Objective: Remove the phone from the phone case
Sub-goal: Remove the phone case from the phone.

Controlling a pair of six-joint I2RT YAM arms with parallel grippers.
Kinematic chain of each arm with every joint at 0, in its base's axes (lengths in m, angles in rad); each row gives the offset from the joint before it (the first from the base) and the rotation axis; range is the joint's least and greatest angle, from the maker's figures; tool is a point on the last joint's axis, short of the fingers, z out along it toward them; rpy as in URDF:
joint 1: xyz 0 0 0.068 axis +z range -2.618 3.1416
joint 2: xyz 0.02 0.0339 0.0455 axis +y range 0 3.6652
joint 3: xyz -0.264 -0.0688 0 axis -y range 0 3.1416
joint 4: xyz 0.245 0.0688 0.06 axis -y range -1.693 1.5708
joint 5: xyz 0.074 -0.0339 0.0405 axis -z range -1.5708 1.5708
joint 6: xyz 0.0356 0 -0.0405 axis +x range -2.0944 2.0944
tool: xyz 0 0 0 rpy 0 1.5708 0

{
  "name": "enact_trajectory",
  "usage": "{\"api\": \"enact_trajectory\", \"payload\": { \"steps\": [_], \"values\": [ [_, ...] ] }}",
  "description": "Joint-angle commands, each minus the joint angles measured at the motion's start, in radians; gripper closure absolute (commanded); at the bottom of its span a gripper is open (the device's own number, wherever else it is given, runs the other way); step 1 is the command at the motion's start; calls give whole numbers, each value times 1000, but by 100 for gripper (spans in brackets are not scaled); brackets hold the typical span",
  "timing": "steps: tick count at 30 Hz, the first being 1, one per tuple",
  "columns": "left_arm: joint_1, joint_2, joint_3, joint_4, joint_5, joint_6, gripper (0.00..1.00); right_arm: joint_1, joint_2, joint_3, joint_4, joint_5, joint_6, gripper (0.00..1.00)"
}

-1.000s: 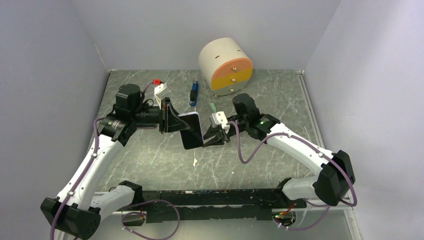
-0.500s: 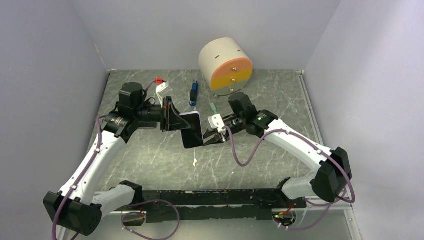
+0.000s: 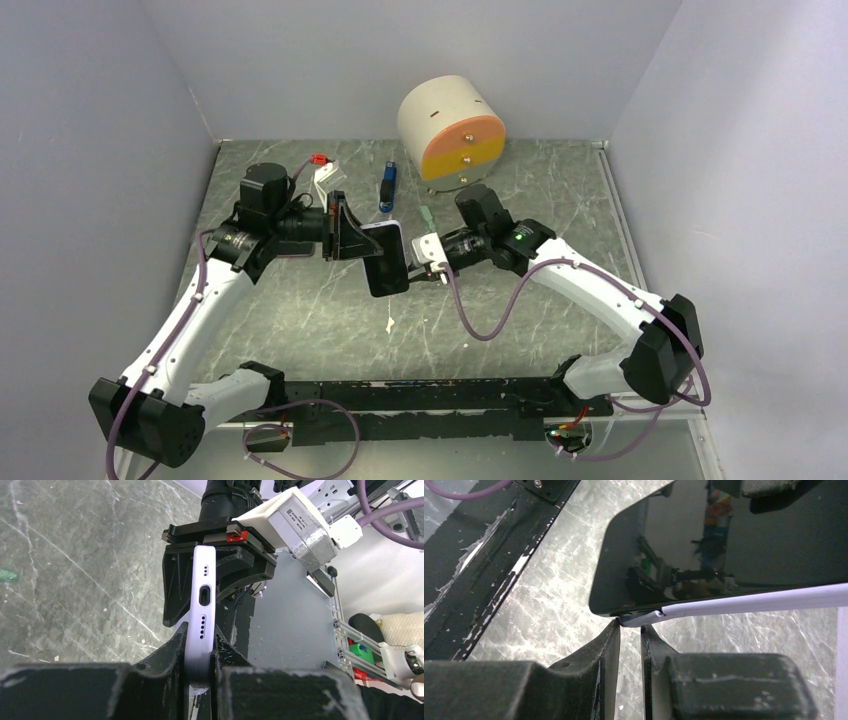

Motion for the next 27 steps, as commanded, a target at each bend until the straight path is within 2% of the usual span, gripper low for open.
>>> {"api": "enact_trajectory", "payload": {
  "steps": [1,5,9,13,17,20,27],
  "values": [
    [-27,-18,44,46,184,-115,97,-7,-5,21,122,84,-31,100],
    [-30,-38,9,113,166,-159,98,-11,-45,-67,318,65,100,100],
    [-29,-73,-27,159,100,-197,97,-37,-98,-207,638,60,331,97],
    [-30,-114,-93,249,-6,-262,98,-54,-146,-318,889,92,523,83],
    [-29,-145,-190,431,-80,-379,97,-57,-179,-400,1024,180,658,78],
    [-30,-167,-267,575,-152,-471,98,-56,-202,-456,1122,245,751,70],
    [-27,-278,-338,564,-484,-475,98,-56,-259,-526,1180,395,932,51]
  ]
}}
